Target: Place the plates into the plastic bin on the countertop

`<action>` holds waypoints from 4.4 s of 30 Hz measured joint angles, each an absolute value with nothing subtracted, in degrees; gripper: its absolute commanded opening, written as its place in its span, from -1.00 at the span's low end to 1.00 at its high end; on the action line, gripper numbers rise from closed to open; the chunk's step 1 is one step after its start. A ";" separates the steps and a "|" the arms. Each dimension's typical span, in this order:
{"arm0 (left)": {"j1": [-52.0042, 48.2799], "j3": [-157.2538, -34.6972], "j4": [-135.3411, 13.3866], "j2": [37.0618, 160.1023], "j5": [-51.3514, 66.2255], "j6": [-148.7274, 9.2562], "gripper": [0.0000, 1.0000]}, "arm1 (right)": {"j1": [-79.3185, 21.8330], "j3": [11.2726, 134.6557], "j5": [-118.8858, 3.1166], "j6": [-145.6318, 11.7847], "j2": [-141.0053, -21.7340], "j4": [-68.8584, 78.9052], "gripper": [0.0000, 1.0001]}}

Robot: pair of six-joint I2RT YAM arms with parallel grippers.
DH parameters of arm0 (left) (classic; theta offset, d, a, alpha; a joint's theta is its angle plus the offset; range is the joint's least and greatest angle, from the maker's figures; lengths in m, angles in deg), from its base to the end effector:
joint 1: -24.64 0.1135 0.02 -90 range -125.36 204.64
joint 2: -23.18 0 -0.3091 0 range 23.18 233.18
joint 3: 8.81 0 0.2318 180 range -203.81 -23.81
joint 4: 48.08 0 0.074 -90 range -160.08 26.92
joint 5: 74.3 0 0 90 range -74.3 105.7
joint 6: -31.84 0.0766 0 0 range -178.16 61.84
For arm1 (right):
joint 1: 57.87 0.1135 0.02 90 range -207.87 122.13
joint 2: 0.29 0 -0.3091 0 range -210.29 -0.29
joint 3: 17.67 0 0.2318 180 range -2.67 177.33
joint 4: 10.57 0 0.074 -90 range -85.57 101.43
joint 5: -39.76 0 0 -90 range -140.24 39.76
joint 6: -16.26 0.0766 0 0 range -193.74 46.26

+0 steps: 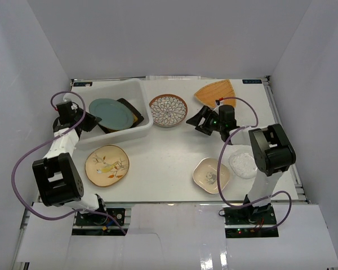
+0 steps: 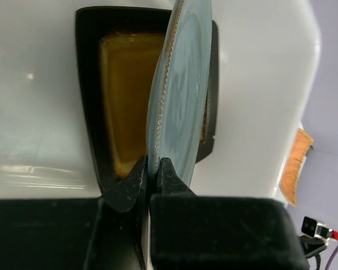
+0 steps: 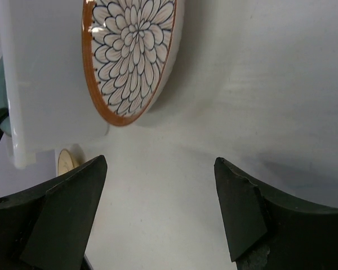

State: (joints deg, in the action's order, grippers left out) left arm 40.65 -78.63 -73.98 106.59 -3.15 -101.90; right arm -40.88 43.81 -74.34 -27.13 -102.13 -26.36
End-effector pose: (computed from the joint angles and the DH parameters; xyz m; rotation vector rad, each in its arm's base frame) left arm 0.3172 0.0653 0.2729 -0.9833 2.0711 -0.6268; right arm 0.3647 0.1441 0.2061 0.2614 2.1285 1.1046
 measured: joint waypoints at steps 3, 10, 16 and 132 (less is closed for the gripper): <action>40.67 -78.02 -74.15 107.51 -2.08 -101.33 -0.20 | -39.61 48.97 -71.28 -25.77 -107.75 -27.06 0.58; 40.82 -76.32 -71.48 107.34 -1.95 -101.03 0.96 | -36.61 56.99 -64.20 -24.11 -115.11 -27.01 0.42; 40.67 -73.85 -72.58 103.62 -1.69 -100.33 0.96 | -34.73 62.56 -59.11 -23.30 -119.55 -25.13 0.26; 26.48 -76.03 -79.99 84.12 -0.60 -90.45 0.96 | 7.36 53.01 -47.39 -5.21 -121.12 -40.63 -0.84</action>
State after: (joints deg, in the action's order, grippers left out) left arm 26.48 -76.03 -79.99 84.12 -0.60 -90.45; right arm 7.36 53.01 -47.39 -5.21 -121.12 -40.63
